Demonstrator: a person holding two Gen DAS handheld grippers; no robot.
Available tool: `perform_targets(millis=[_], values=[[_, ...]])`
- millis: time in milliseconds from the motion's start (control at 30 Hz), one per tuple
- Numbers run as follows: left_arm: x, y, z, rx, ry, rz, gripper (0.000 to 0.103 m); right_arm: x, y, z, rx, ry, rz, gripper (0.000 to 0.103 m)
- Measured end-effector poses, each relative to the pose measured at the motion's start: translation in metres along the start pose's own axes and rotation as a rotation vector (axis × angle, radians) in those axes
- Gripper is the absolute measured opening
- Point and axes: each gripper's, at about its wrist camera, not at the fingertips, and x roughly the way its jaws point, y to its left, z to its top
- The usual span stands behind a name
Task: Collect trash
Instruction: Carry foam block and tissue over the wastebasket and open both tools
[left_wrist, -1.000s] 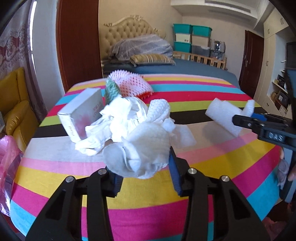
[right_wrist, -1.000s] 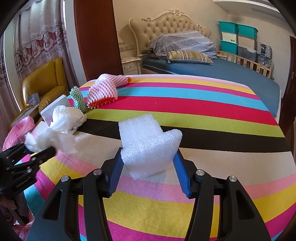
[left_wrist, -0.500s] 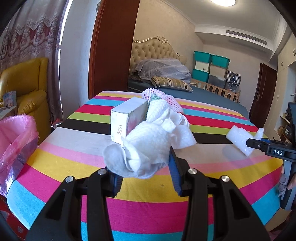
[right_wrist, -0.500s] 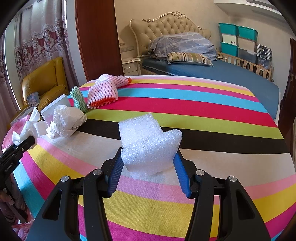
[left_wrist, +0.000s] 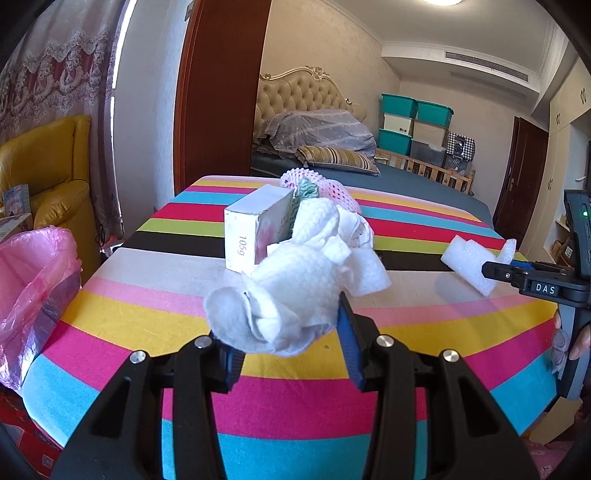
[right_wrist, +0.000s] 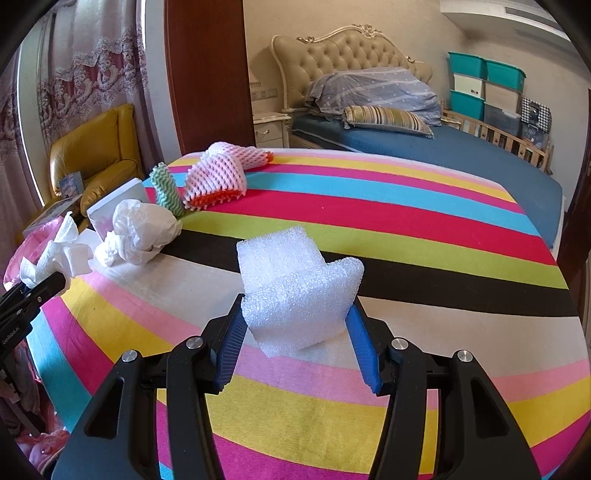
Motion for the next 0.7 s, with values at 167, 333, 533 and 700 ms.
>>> perform_targets(millis=[167, 333, 533, 700], values=[[-0.010, 0.005, 0.000, 0.019, 0.003, 0.022, 0.043, -0.014, 0.010, -0.001, -0.014, -0.054, 0.051, 0.051], [-0.022, 0.017, -0.001, 0.025, 0.009, 0.042, 0.043, -0.027, 0.039, 0.003, -0.066, -0.079, 0.114, 0.051], [-0.037, 0.029, -0.002, 0.054, 0.015, 0.078, 0.043, -0.043, 0.074, 0.004, -0.133, -0.094, 0.208, 0.051], [-0.050, 0.042, -0.005, 0.061, 0.010, 0.114, 0.043, -0.044, 0.107, 0.001, -0.189, -0.070, 0.299, 0.051]])
